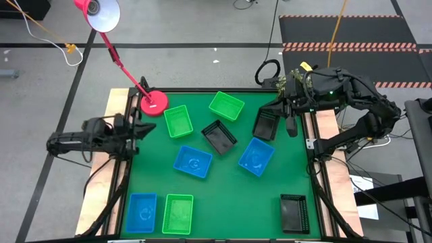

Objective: Stack baskets by color
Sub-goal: Stack the top right black bin on top of the bottom black bin

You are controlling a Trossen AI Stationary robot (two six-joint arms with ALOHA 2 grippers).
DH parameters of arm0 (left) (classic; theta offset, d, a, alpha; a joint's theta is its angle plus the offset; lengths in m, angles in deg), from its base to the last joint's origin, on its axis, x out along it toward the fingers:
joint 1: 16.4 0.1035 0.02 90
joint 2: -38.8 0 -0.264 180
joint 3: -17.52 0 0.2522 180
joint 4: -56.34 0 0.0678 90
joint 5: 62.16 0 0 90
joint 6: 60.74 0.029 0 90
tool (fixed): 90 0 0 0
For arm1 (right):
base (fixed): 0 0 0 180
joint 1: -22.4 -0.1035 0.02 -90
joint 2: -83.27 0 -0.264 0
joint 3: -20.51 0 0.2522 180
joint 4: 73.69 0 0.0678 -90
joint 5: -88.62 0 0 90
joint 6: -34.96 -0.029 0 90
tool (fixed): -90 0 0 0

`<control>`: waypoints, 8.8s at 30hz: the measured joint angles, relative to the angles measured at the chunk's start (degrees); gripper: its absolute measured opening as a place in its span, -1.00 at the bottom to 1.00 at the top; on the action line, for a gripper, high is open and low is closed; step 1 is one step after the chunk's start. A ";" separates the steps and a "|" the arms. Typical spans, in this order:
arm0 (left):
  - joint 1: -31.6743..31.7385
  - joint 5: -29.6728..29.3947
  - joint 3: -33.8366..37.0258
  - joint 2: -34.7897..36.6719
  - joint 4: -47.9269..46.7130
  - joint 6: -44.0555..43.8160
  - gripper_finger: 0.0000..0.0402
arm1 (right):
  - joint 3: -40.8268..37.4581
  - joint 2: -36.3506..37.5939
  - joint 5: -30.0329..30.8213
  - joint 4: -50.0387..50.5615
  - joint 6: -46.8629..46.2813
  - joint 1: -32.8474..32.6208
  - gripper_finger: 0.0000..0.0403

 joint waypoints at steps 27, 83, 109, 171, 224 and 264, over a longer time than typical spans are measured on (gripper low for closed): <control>0.00 -4.16 -73.31 -50.34 -38.44 -6.00 -0.97 | 0.00 0.00 0.02 -0.02 0.38 0.02 -1.00; -1.21 -5.01 -87.80 -67.77 -59.91 -14.24 -0.97 | -0.04 -10.41 -10.79 2.80 -13.08 25.11 -1.00; 9.97 -9.22 -87.82 -76.06 -62.89 -15.64 -0.97 | -7.81 -27.05 -12.44 15.17 42.54 44.69 -0.88; 9.86 -9.14 -87.78 -75.90 -62.90 -13.11 -0.97 | -47.52 -22.58 -6.03 -15.44 46.92 44.63 -0.90; 9.84 -5.90 -87.78 -75.88 -62.90 -11.10 -0.97 | -45.49 2.51 -17.03 10.57 35.21 39.71 -1.00; -7.94 -2.46 -87.80 -75.88 -70.67 -19.55 -0.97 | -22.38 2.49 -27.52 25.05 -12.57 -4.85 -1.00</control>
